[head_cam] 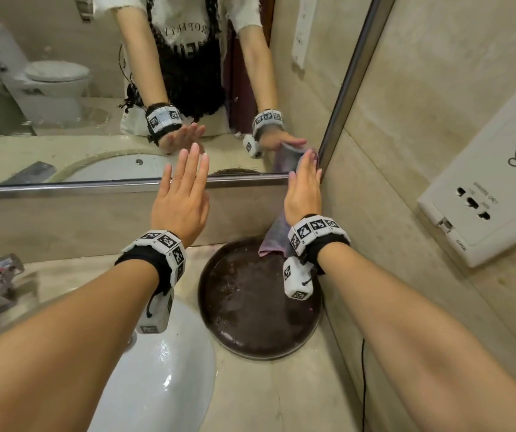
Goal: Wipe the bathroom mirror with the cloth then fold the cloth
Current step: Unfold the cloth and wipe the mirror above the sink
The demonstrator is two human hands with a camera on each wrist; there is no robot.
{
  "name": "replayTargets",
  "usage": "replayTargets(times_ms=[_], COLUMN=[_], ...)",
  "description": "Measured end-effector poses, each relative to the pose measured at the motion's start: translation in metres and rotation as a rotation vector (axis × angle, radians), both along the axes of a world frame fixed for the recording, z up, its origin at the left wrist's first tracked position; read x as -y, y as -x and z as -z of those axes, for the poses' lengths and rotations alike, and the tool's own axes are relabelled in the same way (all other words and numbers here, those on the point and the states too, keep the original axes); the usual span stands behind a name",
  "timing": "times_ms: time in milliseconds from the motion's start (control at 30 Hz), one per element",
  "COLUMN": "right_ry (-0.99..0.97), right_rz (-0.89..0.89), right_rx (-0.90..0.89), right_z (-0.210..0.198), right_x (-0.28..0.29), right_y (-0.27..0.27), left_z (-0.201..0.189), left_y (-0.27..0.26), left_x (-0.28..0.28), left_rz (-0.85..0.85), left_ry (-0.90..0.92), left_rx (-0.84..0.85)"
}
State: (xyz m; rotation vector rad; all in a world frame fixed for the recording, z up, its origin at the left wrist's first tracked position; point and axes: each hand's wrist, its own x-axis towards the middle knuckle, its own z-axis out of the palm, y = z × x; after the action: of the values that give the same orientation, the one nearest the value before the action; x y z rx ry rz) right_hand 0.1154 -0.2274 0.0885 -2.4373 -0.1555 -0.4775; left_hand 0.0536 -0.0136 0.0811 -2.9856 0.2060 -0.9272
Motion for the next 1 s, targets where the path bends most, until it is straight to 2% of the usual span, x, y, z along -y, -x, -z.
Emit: replayTargets(times_ms=[100, 200, 300, 333, 400, 467, 567, 667, 767, 900, 933, 1000], right_ry=[0.112, 0.283, 0.601, 0.646, 0.612, 0.439, 0.287, 0.392, 0.527, 0.903, 0.920, 0.881], right_rz=[0.019, -0.058, -0.239, -0.332, -0.407, -0.293, -0.066, -0.025, -0.171, -0.569, -0.586, -0.496], right_rx=[0.131, 0.187, 0.191, 0.151, 0.044, -0.032, 0.037, 0.138, 0.214, 0.155, 0.134, 0.089], right_z=[-0.017, -0.033, -0.025, -0.015, 0.005, 0.014, -0.002, -0.036, -0.050, -0.011, -0.002, 0.010], right_x=[-0.017, -0.035, -0.047, -0.046, -0.037, -0.025, -0.016, -0.017, -0.031, -0.039, -0.032, -0.011], right_y=[-0.012, -0.015, -0.007, -0.003, 0.004, 0.005, -0.007, -0.016, -0.012, -0.007, -0.007, -0.005], left_z=[-0.004, -0.011, -0.017, -0.017, -0.016, -0.013, -0.008, -0.007, -0.007, -0.007, -0.008, -0.009], left_y=[0.001, 0.000, 0.000, 0.000, 0.000, 0.001, 0.004, 0.005, 0.005, 0.007, 0.007, 0.008], left_x=[-0.006, -0.014, -0.020, -0.020, -0.019, -0.019, -0.022, -0.023, -0.022, -0.024, -0.024, -0.026], left_rz=[-0.019, -0.074, -0.115, -0.118, -0.108, -0.096, -0.094, -0.087, -0.087, -0.073, -0.073, -0.082], left_ry=[0.021, 0.070, 0.116, 0.119, 0.116, 0.109, 0.092, 0.104, 0.120, 0.114, 0.114, 0.123], left_rx=[0.018, 0.046, 0.034, 0.032, 0.024, 0.007, -0.015, -0.029, -0.021, -0.010, -0.015, -0.028])
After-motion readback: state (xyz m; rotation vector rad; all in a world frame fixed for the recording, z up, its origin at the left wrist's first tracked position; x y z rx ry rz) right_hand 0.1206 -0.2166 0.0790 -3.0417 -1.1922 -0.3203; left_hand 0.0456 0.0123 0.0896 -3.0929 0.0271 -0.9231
